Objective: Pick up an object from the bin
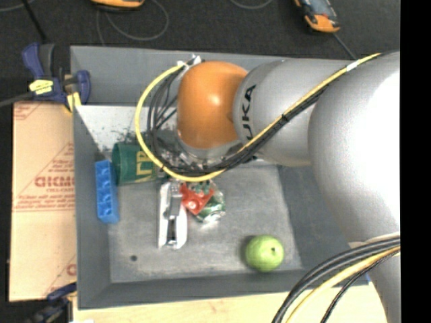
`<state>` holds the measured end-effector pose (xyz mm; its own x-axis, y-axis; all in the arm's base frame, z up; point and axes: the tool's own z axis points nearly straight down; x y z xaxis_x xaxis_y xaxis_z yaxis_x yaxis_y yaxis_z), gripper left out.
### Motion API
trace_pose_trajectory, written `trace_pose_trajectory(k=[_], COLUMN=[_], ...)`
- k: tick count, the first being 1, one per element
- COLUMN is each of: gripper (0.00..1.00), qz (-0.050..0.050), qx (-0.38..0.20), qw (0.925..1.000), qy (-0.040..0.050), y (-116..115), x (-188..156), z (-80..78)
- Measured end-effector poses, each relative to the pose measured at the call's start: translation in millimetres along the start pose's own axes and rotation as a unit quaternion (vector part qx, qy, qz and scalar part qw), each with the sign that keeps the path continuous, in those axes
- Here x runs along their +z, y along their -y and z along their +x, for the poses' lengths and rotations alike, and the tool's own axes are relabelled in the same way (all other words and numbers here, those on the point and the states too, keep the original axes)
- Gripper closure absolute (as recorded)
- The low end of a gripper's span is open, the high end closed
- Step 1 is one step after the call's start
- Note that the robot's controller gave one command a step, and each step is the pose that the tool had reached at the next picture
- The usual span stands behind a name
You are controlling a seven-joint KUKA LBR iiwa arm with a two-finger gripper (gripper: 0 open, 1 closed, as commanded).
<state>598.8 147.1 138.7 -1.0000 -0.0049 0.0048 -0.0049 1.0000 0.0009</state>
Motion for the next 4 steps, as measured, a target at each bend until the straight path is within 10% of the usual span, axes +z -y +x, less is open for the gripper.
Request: trace_pose_trajectory(k=[4], gripper=[0.0], qz=[0.0], qx=[0.038], qw=[0.9993], qy=[0.004], y=[80], x=[48], z=[0.4])
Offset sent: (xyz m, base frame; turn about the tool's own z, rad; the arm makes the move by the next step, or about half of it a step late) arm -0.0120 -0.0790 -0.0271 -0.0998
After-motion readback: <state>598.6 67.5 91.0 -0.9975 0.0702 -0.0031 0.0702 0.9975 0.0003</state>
